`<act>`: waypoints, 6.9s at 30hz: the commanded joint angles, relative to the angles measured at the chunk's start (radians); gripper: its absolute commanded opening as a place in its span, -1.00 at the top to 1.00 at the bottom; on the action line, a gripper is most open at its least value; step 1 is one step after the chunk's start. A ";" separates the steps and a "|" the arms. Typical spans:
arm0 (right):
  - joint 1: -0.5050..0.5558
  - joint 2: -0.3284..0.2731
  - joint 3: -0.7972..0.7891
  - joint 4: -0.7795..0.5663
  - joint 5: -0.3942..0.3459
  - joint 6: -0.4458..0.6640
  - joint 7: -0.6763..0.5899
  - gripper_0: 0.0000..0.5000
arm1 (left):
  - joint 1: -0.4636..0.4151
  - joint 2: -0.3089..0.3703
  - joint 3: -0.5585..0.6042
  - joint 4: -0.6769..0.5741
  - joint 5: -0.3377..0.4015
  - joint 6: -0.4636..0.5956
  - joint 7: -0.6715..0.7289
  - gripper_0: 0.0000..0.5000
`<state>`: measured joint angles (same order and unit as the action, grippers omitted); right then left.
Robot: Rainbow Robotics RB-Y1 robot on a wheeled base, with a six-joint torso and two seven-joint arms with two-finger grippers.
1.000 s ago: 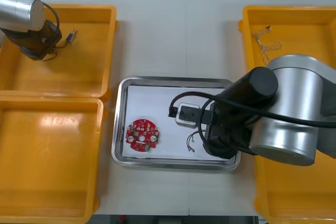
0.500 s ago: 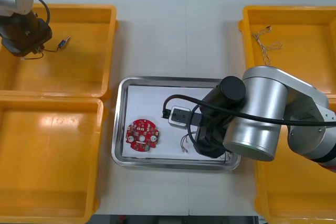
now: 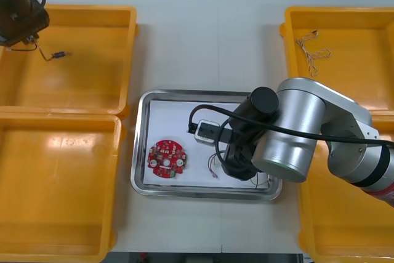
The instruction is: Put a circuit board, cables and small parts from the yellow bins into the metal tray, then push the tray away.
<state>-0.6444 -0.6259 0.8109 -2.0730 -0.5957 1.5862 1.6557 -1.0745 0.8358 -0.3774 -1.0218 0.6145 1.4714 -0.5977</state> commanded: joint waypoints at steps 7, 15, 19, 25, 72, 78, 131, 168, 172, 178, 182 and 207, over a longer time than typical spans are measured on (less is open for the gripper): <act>-0.018 0.015 0.022 -0.009 0.025 -0.003 0.021 -1.00 | -0.024 0.055 0.098 -0.139 0.002 0.112 -0.053 1.00; -0.018 0.018 0.008 -0.029 0.059 0.035 0.006 -1.00 | -0.024 0.057 0.103 -0.193 0.018 0.149 -0.045 1.00; -0.020 0.037 -0.029 -0.035 0.062 0.095 -0.001 -1.00 | -0.024 0.057 0.103 -0.215 0.028 0.167 -0.048 1.00; -0.020 0.078 -0.136 -0.068 0.063 0.238 -0.013 -1.00 | -0.024 0.055 0.100 -0.259 0.083 0.207 -0.054 1.00; -0.233 -0.106 -0.835 0.330 0.002 0.334 -0.063 -1.00 | 0.024 -0.294 -0.356 -0.696 0.156 0.188 0.090 1.00; -0.285 -0.106 -0.857 0.484 0.020 0.334 -0.065 -1.00 | 0.077 -0.293 -0.394 -0.695 0.122 0.121 0.090 1.00; -0.488 0.046 -0.900 1.216 0.085 -0.143 -0.099 -1.00 | 0.206 -0.161 -0.313 -0.910 0.085 0.195 0.108 -1.00; -0.577 0.104 -0.895 1.470 0.154 -0.275 -0.128 -1.00 | 0.189 0.143 0.008 -0.540 0.300 0.010 -0.510 -1.00; -0.583 0.106 -0.894 1.490 0.160 -0.285 -0.125 -1.00 | 0.160 0.135 0.009 -0.434 0.332 -0.014 -0.634 -1.00; -0.583 0.110 -0.894 1.530 0.160 -0.307 -0.122 -1.00 | 0.131 0.115 0.011 -0.320 0.337 -0.046 -0.763 -1.00; -0.574 0.123 -0.894 1.538 0.159 -0.308 -0.125 -1.00 | 0.094 0.086 0.011 -0.221 0.335 -0.079 -0.858 -1.00; -0.474 0.134 -0.875 1.530 0.122 -0.380 -0.119 -1.00 | 0.007 -0.055 0.011 0.187 0.303 -0.362 -1.208 -1.00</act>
<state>-1.1344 -0.5003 -0.0576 -0.5255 -0.4555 1.2192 1.5487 -1.0134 0.7993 -0.3976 -0.8465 0.9353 1.1290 -1.7439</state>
